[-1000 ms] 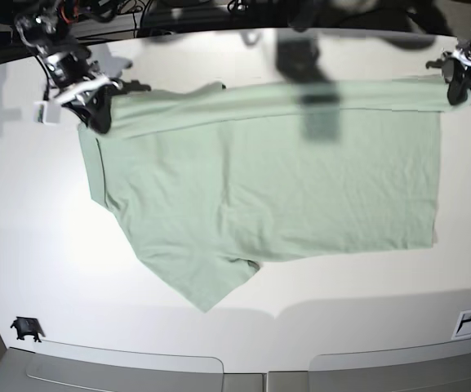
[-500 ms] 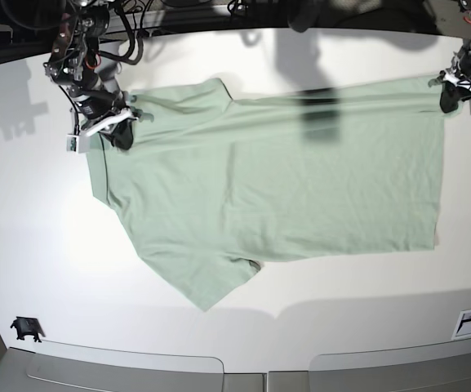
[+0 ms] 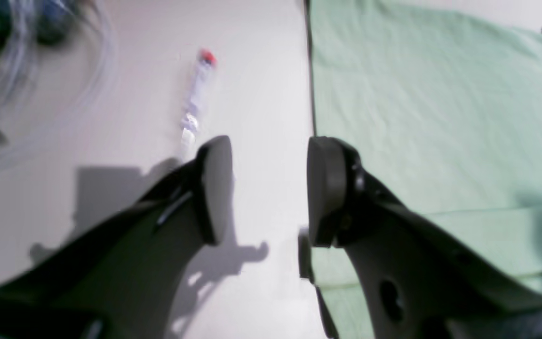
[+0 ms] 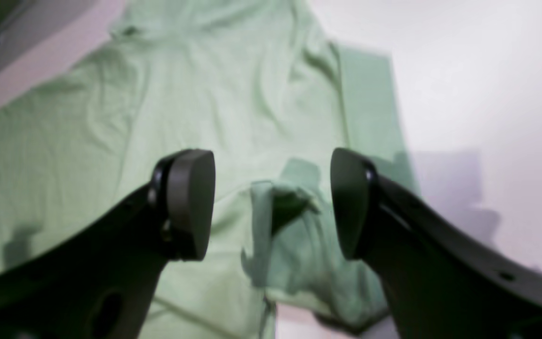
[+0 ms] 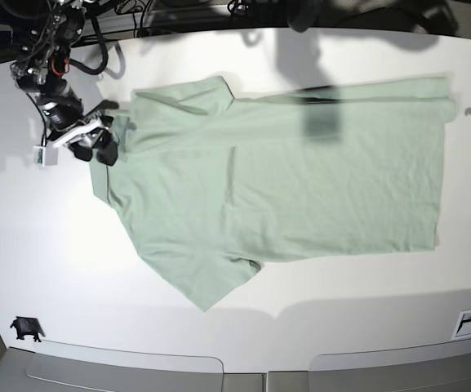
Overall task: Fold the T-shirt properly
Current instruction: 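Release the fabric and move the right gripper to the sleeve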
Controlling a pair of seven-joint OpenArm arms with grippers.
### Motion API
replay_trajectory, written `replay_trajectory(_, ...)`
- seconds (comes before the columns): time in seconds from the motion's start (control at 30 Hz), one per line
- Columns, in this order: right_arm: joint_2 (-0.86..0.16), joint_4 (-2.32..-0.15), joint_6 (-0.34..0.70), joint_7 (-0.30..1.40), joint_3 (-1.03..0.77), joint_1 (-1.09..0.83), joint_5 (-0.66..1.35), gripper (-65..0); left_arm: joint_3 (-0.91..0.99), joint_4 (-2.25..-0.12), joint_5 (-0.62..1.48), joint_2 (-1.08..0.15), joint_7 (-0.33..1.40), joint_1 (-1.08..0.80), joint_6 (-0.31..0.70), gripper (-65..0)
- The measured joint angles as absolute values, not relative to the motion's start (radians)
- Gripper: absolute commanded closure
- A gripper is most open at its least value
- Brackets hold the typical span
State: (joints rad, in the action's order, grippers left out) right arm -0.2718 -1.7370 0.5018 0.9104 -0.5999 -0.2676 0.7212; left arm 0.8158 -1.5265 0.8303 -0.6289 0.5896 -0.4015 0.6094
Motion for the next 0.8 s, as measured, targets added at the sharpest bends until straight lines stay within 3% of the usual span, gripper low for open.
replay_trajectory(0.2,-0.274,-1.843,0.502,0.934,-0.746,-0.396,0.818,-36.4,0.899,-1.576,0.829,-0.629,0.595,-0.424,0.609,-24.5)
replay_trajectory(0.4,-0.214,-1.846,0.501,0.938,-0.77,-0.546,0.872,-36.4,0.9,-1.576,0.825,-0.622,0.596,-0.438,0.61,-24.5)
replay_trajectory(0.8,-0.171,-1.635,0.505,0.818,-0.526,-0.515,0.785,-36.0,0.9,-1.576,0.822,-0.624,0.584,-0.437,0.61,-24.5)
